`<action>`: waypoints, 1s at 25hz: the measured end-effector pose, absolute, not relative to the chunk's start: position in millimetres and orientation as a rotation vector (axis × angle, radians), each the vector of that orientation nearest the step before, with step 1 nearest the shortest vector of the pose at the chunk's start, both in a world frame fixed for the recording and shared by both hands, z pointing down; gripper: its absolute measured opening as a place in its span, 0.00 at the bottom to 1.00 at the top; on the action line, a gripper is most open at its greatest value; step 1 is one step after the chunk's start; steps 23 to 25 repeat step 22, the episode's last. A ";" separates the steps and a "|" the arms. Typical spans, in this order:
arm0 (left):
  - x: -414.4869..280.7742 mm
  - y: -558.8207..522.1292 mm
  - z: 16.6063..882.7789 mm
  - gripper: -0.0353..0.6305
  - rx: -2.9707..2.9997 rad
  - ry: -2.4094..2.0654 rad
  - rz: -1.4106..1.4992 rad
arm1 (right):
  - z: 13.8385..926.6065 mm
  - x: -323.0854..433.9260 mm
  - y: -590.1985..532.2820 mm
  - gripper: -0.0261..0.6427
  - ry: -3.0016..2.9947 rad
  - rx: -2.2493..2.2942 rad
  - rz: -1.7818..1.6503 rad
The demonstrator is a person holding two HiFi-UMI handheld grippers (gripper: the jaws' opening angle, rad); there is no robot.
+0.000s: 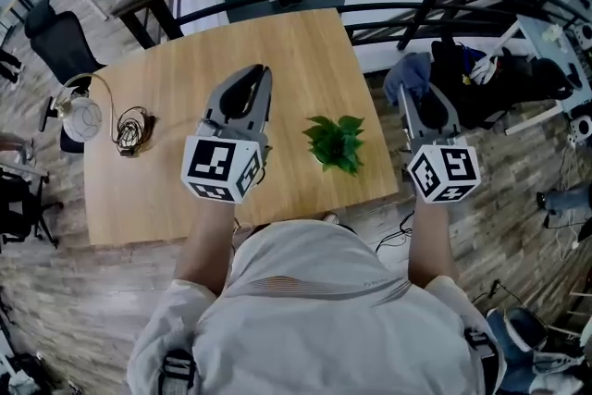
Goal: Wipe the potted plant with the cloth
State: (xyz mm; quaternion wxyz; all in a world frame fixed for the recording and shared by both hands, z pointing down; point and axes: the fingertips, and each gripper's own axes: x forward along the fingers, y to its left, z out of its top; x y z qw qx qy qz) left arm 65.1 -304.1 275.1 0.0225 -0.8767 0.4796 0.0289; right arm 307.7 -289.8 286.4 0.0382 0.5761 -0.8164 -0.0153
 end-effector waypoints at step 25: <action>77.7 -297.6 283.6 0.11 -2.811 1.489 0.111 | 299.8 281.5 -286.4 0.30 -2.509 1.693 -0.008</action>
